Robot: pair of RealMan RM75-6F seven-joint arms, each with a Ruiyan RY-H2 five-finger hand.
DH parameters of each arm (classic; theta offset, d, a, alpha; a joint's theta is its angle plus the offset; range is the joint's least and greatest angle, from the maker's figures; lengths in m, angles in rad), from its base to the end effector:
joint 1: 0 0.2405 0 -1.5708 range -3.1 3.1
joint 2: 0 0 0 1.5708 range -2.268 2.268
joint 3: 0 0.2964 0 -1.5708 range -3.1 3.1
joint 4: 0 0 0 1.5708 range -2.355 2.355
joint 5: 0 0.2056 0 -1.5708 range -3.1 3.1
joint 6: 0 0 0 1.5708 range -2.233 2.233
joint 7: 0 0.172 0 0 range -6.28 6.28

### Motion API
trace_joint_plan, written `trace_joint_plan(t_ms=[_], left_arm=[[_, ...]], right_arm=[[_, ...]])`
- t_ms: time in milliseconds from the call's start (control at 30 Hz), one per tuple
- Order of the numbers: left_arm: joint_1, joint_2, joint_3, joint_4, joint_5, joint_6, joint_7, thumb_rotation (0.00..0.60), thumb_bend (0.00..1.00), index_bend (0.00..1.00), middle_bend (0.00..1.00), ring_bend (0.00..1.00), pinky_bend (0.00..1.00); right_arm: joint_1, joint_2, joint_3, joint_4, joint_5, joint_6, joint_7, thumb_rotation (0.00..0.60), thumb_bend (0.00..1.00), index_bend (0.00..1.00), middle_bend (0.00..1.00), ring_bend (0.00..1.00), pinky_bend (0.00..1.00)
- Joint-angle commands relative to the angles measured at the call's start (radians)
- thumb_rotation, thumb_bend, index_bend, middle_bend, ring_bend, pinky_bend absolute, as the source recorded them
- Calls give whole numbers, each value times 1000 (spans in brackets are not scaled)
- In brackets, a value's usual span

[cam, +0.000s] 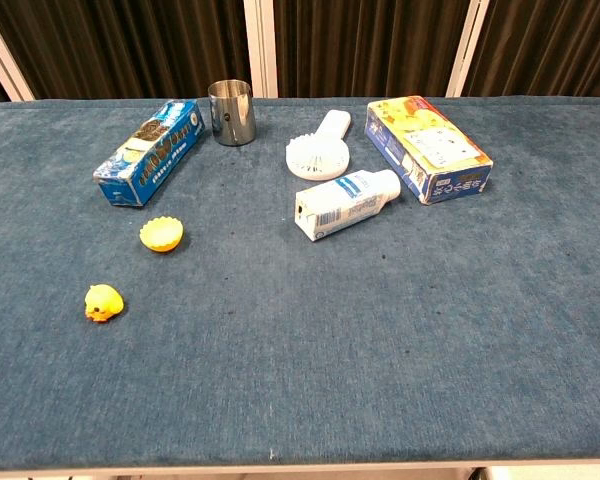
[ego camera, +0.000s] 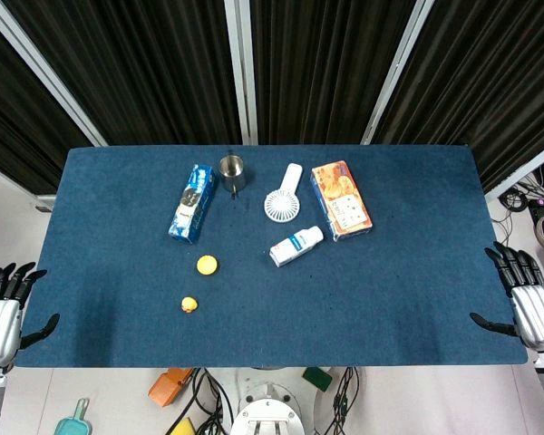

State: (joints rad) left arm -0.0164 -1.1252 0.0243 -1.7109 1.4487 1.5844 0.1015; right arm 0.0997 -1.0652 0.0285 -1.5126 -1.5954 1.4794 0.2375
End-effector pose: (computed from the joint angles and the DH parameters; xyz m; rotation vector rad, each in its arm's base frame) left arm -0.3476 0.1714 0.1770 -1.2913 -0.9510 -0.8313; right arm -0.3521 -0.2136 0.1991 1.4535 -0.9495 1.0021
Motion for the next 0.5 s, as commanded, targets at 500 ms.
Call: trace_joint_plan(t_ms=[500], left_arm=[[-132,-85,-19,-15,132,-163,85,600,254,220,115,62,0]], right_arm=[[-25,1,-3,30,8,35,32,600,141,0,12,0,47]])
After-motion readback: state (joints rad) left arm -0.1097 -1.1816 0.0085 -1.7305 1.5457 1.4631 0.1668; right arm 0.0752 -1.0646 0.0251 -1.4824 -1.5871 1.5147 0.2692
